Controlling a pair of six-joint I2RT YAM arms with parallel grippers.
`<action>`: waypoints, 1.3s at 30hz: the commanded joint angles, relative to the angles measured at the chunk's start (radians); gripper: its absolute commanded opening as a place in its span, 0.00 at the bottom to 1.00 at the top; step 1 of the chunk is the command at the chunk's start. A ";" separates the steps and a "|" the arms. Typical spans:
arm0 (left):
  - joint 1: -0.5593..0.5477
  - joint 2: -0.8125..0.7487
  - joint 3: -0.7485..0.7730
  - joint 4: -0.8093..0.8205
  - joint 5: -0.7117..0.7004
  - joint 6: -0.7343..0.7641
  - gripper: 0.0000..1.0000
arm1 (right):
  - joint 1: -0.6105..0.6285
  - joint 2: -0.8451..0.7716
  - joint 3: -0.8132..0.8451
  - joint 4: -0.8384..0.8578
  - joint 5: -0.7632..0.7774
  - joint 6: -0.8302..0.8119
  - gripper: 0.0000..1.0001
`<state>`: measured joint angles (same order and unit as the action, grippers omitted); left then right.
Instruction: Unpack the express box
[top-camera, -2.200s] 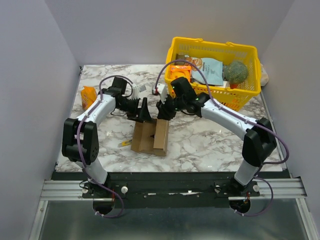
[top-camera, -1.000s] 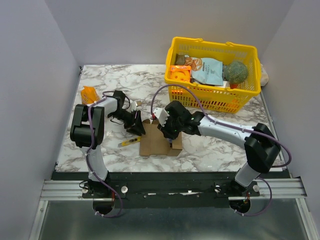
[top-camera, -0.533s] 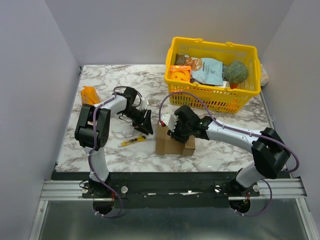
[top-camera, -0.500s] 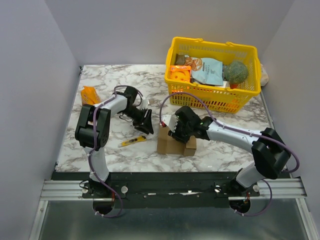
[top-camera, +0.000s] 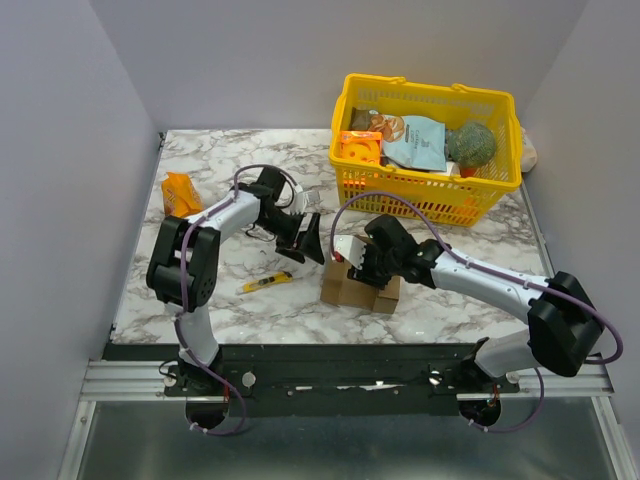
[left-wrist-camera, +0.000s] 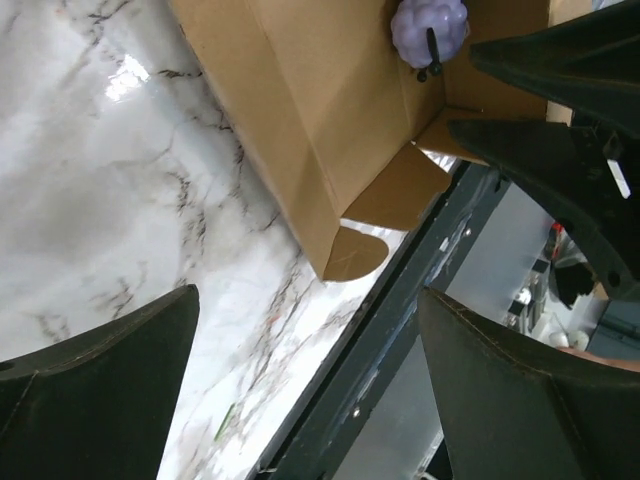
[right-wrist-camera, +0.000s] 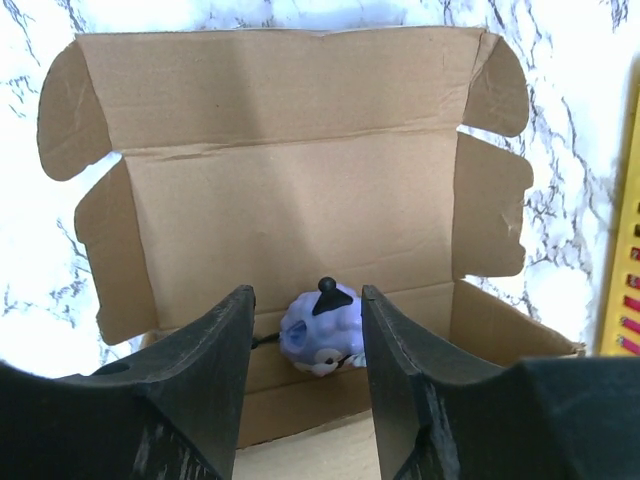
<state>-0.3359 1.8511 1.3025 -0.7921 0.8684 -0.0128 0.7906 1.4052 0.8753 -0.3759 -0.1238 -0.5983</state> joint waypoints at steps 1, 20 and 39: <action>-0.034 -0.001 -0.060 0.184 0.009 -0.157 0.99 | -0.004 -0.014 0.027 0.011 0.007 -0.047 0.55; -0.075 0.237 -0.028 0.419 0.072 -0.294 0.65 | -0.002 -0.028 0.027 0.012 0.019 -0.017 0.56; -0.061 0.050 0.165 -0.016 0.077 -0.038 0.00 | -0.042 -0.049 0.197 -0.049 -0.074 -0.017 0.56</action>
<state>-0.4007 2.0556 1.3693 -0.5846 0.9588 -0.1944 0.7731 1.3876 0.9829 -0.3744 -0.1280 -0.6067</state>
